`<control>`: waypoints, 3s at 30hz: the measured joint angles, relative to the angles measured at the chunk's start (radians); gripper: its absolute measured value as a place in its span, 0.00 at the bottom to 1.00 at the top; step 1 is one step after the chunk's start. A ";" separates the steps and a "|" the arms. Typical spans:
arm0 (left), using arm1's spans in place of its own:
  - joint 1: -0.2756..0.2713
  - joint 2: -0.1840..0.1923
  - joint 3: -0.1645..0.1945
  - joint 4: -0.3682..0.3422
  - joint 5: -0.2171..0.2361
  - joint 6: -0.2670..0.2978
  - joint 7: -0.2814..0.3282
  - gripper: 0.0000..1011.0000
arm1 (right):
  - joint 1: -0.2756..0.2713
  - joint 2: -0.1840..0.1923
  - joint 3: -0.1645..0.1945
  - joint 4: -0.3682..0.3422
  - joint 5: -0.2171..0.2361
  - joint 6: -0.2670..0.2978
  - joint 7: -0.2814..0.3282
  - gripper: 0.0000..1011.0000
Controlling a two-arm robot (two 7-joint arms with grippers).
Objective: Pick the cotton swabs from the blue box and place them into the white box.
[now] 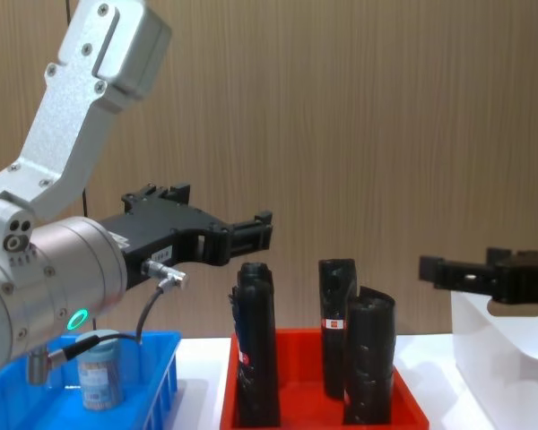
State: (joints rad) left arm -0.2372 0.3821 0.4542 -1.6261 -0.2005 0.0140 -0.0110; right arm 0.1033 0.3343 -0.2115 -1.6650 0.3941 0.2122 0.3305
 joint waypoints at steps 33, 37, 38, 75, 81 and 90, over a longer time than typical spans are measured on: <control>0.000 0.000 0.000 0.000 0.000 0.000 0.000 0.99 | 0.249 -0.112 -0.068 0.347 -0.093 0.060 0.183 0.99; 0.000 0.000 0.000 0.000 0.000 0.000 0.000 0.99 | 0.268 -0.122 -0.074 0.375 -0.107 0.057 0.187 0.99; 0.000 0.000 0.000 0.000 0.000 0.000 0.000 0.99 | 0.274 -0.126 -0.077 0.384 -0.113 0.055 0.187 0.99; 0.000 0.000 0.000 0.000 0.000 0.000 0.000 0.99 | 0.330 -0.145 -0.098 0.437 -0.155 0.059 0.190 0.50; 0.000 0.000 0.000 0.000 0.000 0.000 0.000 0.99 | 0.326 -0.138 -0.090 0.400 -0.139 0.063 0.179 0.50; 0.000 0.000 0.000 0.000 0.000 0.000 0.000 0.99 | 0.324 -0.120 -0.067 0.330 -0.114 0.060 0.145 0.50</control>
State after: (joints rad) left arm -0.2372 0.3821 0.4543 -1.6262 -0.2004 0.0139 -0.0109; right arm 0.4277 0.2146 -0.2780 -1.3354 0.2804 0.2723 0.4758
